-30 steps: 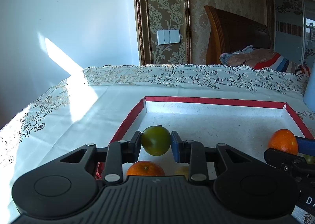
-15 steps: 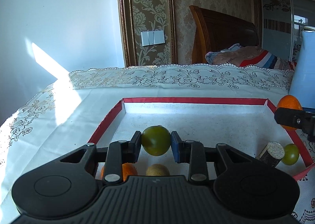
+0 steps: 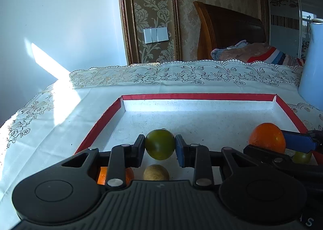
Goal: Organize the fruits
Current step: 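Carry the lime and orange over the red tray, then lower the lime and orange into the tray and open both grippers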
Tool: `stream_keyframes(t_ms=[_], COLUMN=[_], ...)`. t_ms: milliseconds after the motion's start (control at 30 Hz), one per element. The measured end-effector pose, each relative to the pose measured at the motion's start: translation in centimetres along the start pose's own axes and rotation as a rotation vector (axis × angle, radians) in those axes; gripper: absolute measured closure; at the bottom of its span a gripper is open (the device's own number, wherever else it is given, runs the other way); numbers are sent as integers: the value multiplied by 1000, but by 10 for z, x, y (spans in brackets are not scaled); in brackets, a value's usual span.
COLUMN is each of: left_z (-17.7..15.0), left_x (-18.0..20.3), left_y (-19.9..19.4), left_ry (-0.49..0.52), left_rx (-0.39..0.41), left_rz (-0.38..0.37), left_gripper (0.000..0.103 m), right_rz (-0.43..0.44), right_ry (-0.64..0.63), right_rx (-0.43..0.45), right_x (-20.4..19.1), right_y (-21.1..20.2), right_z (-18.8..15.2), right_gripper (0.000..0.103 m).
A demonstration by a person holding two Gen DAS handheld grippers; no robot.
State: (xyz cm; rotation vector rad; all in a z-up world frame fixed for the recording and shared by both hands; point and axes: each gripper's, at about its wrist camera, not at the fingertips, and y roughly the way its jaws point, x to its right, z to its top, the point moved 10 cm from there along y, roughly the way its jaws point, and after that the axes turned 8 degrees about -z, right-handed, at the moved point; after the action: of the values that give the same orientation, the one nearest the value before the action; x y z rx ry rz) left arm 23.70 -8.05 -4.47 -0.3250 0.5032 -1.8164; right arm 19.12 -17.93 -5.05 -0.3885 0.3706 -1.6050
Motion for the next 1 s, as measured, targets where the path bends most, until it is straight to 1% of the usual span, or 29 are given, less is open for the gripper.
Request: stream_keyframes(t_ms=[167, 300, 500, 667, 733, 1000], left_z=[-2, -3, -9, -9, -9, -8], left_x=[-1, -1, -12, -12, -12, -11], left_y=[-1, -2, 5, 3, 3, 3], left_ry=[11, 16, 8, 1, 2, 6], left_rx=[10, 18, -12, -4, -4, -2], left_rz=[15, 13, 39, 23, 23, 22], left_gripper=[72, 72, 72, 72, 72, 72], right_rz=[-1, 25, 4, -16, -9, -11], right_ry=[25, 53, 25, 75, 96, 96], right_rx=[0, -15, -37, -55, -67, -62], right_x=[2, 2, -5, 9, 12, 12], right_y=[-1, 0, 7, 10, 13, 12], right_z=[0, 1, -2, -3, -5, -6], right_gripper=[63, 64, 64, 64, 64, 64])
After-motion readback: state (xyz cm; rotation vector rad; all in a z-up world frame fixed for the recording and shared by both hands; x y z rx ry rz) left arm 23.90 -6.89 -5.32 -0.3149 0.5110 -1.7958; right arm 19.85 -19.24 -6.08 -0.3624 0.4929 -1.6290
